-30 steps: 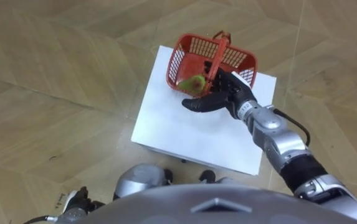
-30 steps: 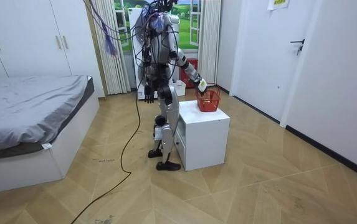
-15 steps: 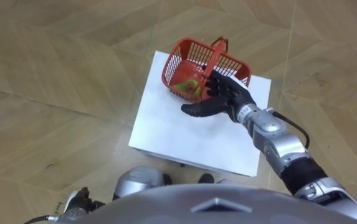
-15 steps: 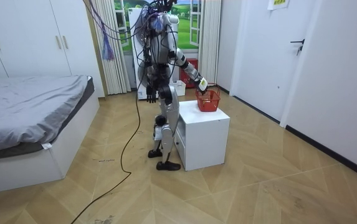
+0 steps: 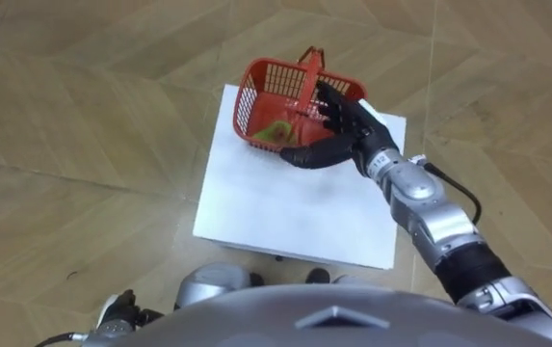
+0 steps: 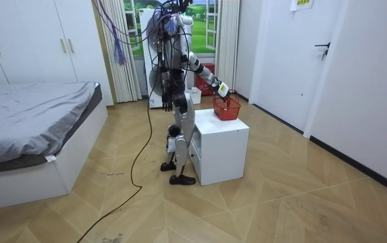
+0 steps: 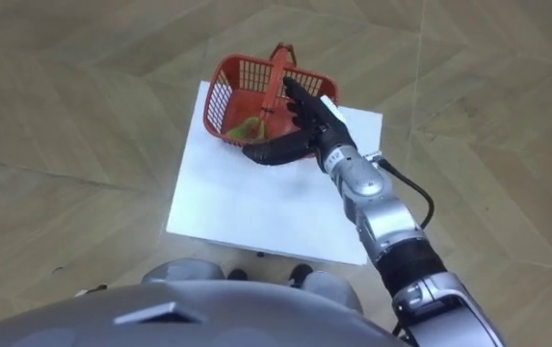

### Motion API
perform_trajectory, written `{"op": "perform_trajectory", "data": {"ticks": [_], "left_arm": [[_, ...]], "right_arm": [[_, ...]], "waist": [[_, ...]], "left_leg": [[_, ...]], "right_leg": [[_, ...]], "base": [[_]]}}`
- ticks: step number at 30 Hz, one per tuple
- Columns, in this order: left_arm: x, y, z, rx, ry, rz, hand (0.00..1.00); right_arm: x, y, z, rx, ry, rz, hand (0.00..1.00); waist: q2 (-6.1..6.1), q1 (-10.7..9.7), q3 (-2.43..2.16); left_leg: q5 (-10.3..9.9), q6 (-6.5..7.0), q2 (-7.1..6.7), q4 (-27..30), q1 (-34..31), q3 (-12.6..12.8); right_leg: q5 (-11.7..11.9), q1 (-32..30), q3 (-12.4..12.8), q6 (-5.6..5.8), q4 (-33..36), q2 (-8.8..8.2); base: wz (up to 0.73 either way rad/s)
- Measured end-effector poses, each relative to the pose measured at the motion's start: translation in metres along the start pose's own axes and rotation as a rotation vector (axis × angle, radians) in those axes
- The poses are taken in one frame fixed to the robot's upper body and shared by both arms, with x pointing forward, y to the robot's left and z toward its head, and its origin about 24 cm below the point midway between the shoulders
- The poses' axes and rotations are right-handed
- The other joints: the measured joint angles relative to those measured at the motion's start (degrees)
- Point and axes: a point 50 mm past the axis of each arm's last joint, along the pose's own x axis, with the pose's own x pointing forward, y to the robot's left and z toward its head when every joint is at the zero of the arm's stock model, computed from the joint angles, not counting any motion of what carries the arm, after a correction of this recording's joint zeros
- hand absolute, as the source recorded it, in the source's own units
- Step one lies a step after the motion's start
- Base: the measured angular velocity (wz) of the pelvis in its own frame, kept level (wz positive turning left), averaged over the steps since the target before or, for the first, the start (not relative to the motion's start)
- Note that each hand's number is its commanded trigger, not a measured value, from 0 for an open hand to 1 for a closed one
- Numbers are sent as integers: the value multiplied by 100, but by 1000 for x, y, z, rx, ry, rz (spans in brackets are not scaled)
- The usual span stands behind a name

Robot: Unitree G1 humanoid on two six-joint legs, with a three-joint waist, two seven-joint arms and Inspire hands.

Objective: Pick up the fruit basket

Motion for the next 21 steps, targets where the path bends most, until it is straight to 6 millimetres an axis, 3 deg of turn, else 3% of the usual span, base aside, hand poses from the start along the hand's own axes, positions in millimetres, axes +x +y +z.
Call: {"op": "perform_trajectory", "data": {"ticks": [6,9,16,21], "left_arm": [[0,2,3,-9,-7,10,0],[0,4,1,-32,-2,33,0],[0,8,2,-77,-3,70,0],[0,7,4,-80,-12,71,0]], "right_arm": [[-7,-13,6,37,-43,-77,0],[-12,-23,2,57,-39,-137,0],[-21,-38,-5,59,-24,-213,0],[-26,-46,-9,73,-19,-252,0]], "waist": [[46,-286,-1],[28,-316,-13],[29,-508,-32],[112,-598,-83]], "left_leg": [[0,0,8,-29,88,154],[0,-1,39,-77,189,420],[-7,-13,89,-208,287,587],[-11,-20,114,-210,358,636]], "right_leg": [[-4,46,89,6,11,0],[-2,67,233,8,11,26],[23,55,389,4,11,103],[43,95,460,-15,16,136]], "base": [[-8],[-24],[-12],[-5]]}}
